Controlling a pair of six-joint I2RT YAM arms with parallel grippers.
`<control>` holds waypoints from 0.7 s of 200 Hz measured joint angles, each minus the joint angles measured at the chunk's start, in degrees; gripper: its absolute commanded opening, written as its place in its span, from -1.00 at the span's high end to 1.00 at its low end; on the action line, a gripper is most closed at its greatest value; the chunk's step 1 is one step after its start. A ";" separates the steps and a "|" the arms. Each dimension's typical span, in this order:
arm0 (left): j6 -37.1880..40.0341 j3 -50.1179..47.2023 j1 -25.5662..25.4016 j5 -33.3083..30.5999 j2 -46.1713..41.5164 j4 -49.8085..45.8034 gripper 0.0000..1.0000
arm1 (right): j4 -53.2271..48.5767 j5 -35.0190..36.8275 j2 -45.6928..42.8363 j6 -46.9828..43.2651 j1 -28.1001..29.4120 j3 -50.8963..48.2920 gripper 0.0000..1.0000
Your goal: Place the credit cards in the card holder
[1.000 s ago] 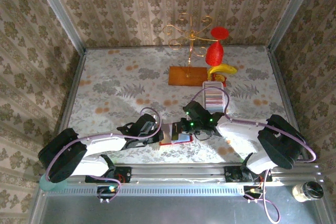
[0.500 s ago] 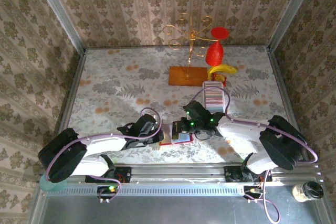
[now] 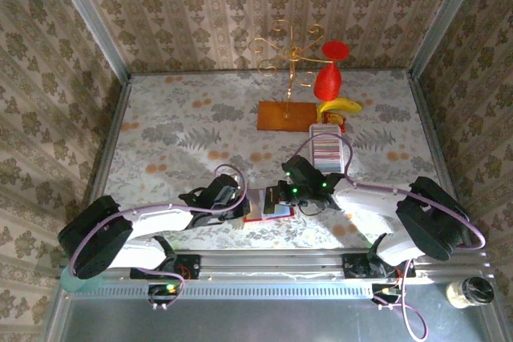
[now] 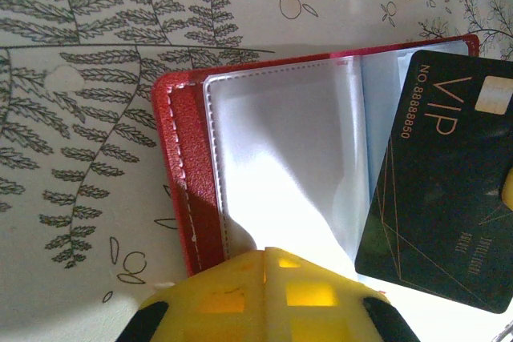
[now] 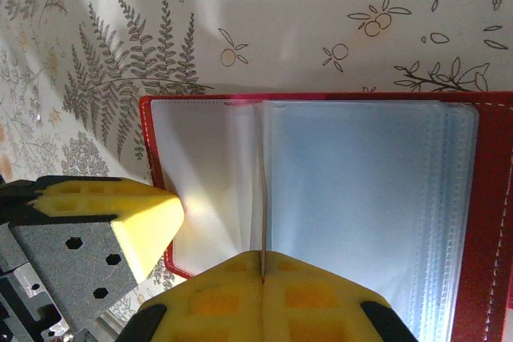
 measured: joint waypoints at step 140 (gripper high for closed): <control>0.00 0.00 -0.24 -0.68 0.02 0.04 1.00 | 10.69 -3.67 0.02 5.57 -0.07 -5.20 1.00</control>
